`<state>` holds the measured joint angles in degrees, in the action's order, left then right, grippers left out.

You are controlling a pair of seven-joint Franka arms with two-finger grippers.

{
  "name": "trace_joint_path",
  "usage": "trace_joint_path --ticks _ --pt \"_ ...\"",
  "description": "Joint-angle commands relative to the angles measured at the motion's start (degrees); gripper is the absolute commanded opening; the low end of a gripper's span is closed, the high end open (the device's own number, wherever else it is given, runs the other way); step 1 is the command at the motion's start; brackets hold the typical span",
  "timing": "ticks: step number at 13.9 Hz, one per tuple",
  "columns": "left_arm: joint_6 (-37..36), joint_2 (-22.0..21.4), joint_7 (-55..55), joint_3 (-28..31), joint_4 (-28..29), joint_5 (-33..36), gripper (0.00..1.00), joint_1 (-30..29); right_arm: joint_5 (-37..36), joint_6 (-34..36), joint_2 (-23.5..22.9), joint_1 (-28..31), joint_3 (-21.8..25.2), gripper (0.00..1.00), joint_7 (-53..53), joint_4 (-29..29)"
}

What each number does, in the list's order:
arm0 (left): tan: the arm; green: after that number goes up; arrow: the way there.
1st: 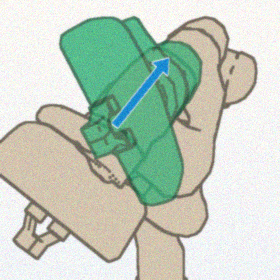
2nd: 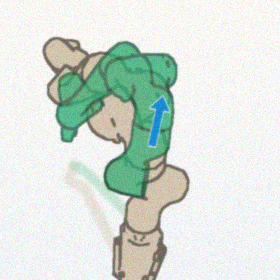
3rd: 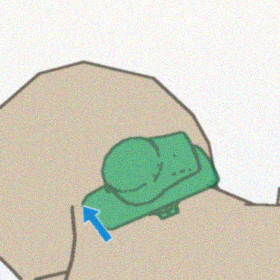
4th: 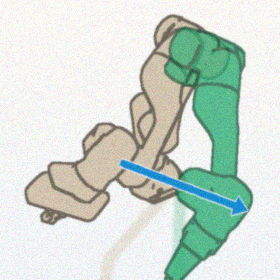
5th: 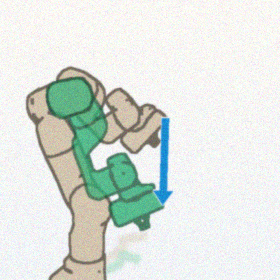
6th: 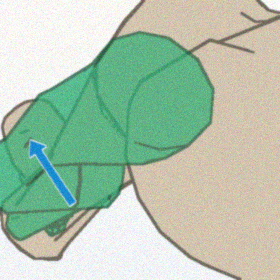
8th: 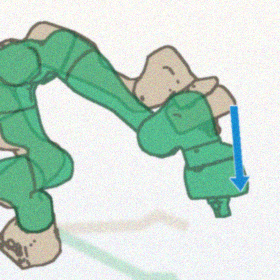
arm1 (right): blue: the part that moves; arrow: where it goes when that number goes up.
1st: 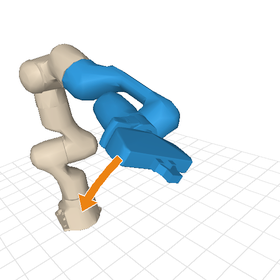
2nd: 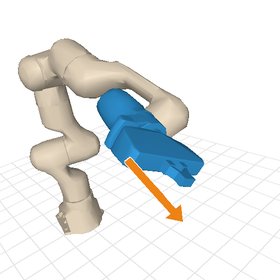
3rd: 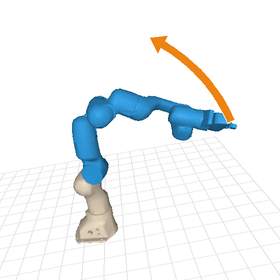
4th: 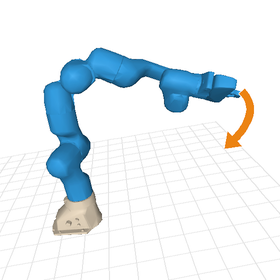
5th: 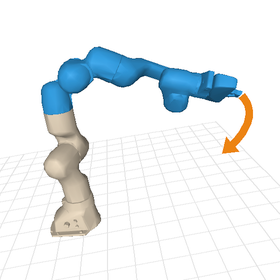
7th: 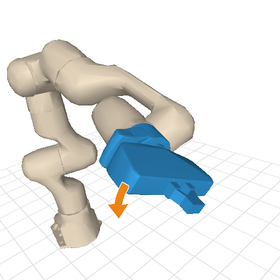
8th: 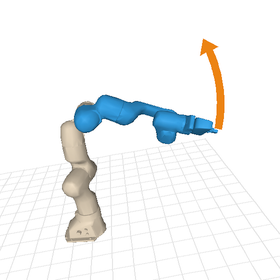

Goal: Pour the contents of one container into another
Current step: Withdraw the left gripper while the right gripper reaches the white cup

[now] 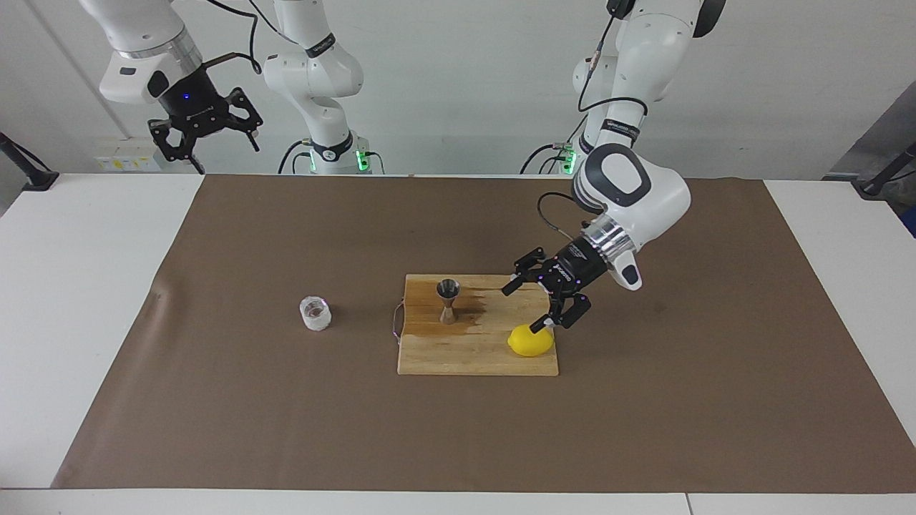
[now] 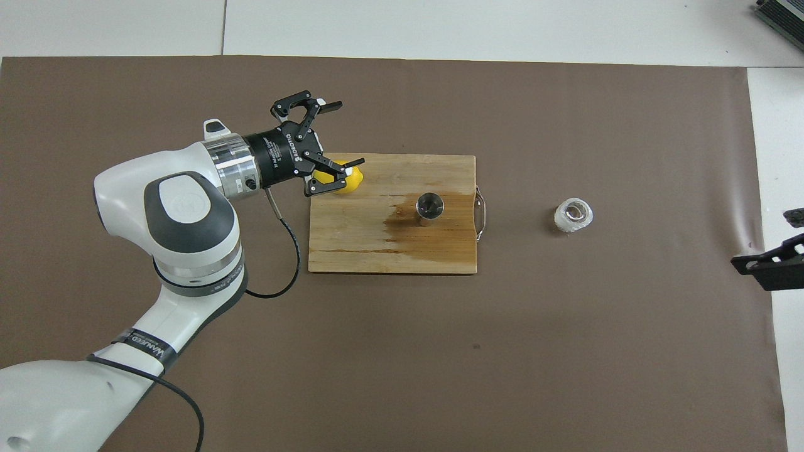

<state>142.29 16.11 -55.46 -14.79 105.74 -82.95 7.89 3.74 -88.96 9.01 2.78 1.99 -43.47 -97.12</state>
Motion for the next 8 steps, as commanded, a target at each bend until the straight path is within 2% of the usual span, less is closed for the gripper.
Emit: trace_joint_path --ticks 1,3,5,8 --pt "-8.13 -1.35 -0.44 -0.24 0.35 14.32 1.0 -4.53 1.7 -5.5 0.93 2.4 -0.23 1.0 -12.57 -4.82" --pt "-11.32 -2.31 -0.35 -0.24 -0.36 26.9 1.0 -7.61 4.24 -6.83 -1.09 3.81 -0.23 1.0 -18.2 -5.8" --pt "-13.86 -3.89 0.08 -0.24 -0.88 38.85 1.0 -10.42 5.66 -11.92 -2.41 4.25 -0.23 1.0 -25.05 -7.81" --pt "-16.51 -3.98 0.87 -0.24 -4.22 52.77 1.0 -13.07 12.85 -14.04 -8.2 5.48 -0.23 1.0 -35.68 -8.0"
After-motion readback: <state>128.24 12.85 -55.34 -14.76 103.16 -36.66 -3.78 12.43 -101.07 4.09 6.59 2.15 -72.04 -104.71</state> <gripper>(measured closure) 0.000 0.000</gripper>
